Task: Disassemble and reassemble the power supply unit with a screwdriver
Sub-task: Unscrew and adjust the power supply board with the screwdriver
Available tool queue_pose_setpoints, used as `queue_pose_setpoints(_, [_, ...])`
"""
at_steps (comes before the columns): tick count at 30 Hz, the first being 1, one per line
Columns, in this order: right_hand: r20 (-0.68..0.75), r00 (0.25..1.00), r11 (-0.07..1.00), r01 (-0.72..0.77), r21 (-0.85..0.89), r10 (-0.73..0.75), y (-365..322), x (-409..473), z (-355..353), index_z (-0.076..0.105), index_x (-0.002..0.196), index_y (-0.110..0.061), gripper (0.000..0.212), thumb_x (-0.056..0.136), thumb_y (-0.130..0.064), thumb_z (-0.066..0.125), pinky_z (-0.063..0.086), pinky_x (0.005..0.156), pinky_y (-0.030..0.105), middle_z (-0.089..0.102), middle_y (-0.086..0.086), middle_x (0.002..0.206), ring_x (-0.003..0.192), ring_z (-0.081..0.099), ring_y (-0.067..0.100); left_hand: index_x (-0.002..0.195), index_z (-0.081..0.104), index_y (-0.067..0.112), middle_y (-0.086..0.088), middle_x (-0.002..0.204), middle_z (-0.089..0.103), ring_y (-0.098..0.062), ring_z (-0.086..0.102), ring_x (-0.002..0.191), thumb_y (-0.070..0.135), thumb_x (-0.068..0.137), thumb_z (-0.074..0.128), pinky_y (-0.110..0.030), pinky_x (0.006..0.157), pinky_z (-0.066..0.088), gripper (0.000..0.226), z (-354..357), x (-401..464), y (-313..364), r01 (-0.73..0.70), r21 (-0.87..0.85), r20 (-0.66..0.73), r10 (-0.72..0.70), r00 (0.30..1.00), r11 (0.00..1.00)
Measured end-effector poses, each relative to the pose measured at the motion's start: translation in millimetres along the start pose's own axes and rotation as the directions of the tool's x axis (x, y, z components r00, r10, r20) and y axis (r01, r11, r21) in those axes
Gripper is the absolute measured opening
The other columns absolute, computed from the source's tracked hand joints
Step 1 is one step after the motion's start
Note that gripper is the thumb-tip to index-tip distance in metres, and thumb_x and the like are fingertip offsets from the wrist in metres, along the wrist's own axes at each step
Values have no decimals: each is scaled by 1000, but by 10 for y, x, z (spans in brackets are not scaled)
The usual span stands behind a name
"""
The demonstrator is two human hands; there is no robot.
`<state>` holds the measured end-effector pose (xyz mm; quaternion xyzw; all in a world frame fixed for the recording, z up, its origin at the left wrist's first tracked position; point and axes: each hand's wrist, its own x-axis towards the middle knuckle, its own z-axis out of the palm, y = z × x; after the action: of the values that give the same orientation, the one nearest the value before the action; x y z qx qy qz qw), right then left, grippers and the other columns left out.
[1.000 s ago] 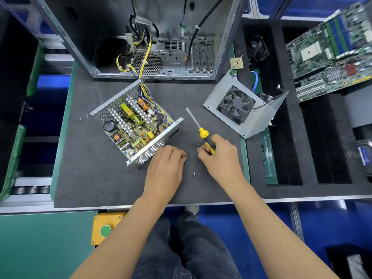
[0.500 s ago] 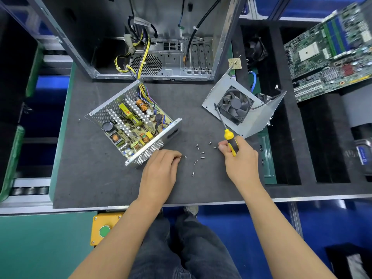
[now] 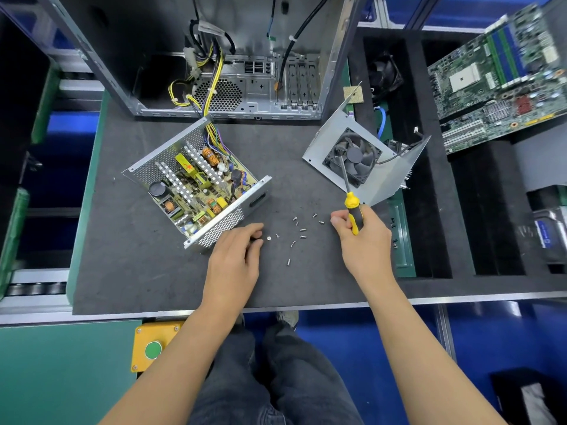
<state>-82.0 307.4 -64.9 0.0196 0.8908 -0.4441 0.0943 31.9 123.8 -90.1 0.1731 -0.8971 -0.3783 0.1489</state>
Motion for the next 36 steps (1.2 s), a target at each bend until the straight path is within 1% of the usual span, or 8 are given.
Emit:
queue_pose_setpoints(7, [62,997,998,50,-28,-48,-11,-8,40,55,79,-19,20,87,-24,74,40,60,7,67,-22,81,70,56,1,111,70,6,-1,98,68,-16,58,90,1,90,68,-33,80,52,21,-26,-16,25,-22,0,4,22,1000,1000])
queue_pose_setpoints(11, [104,991,980,96,-176,-79,27,4,80,39,72,-31,35,92,-28,66,49,69,36,67,3,91,82,59,24,109,71,6,-1,97,67,-16,58,88,1,89,70,-35,77,54,20,-30,-19,31,-33,-12,-9,33,999,999])
queue_pose_setpoints(16, [10,998,995,65,-82,-64,-11,-17,69,42,68,-21,33,91,-29,64,31,46,16,54,-14,62,55,41,10,108,71,7,0,96,66,-14,57,86,1,89,70,-35,76,54,20,-26,-28,42,-34,-37,-29,33,999,999])
queue_pose_setpoints(20, [7,1000,1000,-5,20,5,-24,-15,19,63,82,-17,8,87,-23,66,37,50,11,61,-7,71,56,44,5,108,71,8,1,97,66,-9,54,87,4,90,70,-31,77,52,19,-17,-11,80,-19,-45,-36,17,999,999])
queue_pose_setpoints(24, [22,1000,1000,7,5,-7,-20,-22,20,63,84,-21,4,88,-20,65,39,51,12,66,-11,74,58,49,3,107,71,5,-2,96,67,-12,56,86,2,90,69,-29,79,51,18,9,69,173,-34,-35,-30,33,999,999])
queue_pose_setpoints(29, [43,993,985,116,-126,-112,40,-9,82,43,73,-23,26,91,-26,62,38,51,30,61,-6,69,58,46,16,108,70,3,-5,95,67,-19,60,87,-3,90,67,-29,81,49,19,6,105,173,-60,19,-49,61,997,998])
queue_pose_setpoints(32, [37,983,953,183,-241,-179,51,-8,127,29,66,-35,45,89,-22,66,25,50,21,42,-7,64,58,40,11,110,70,4,-5,96,68,-19,60,88,-3,89,68,-28,82,49,22,-7,19,85,-48,78,-57,53,997,996])
queue_pose_setpoints(36, [3,967,943,247,-224,-253,61,-44,161,27,68,-39,53,85,-14,71,32,62,6,35,-14,71,74,44,-5,110,71,7,-2,94,68,-17,55,92,4,88,71,-15,87,40,22,23,-22,39,-58,114,-31,62,998,992])
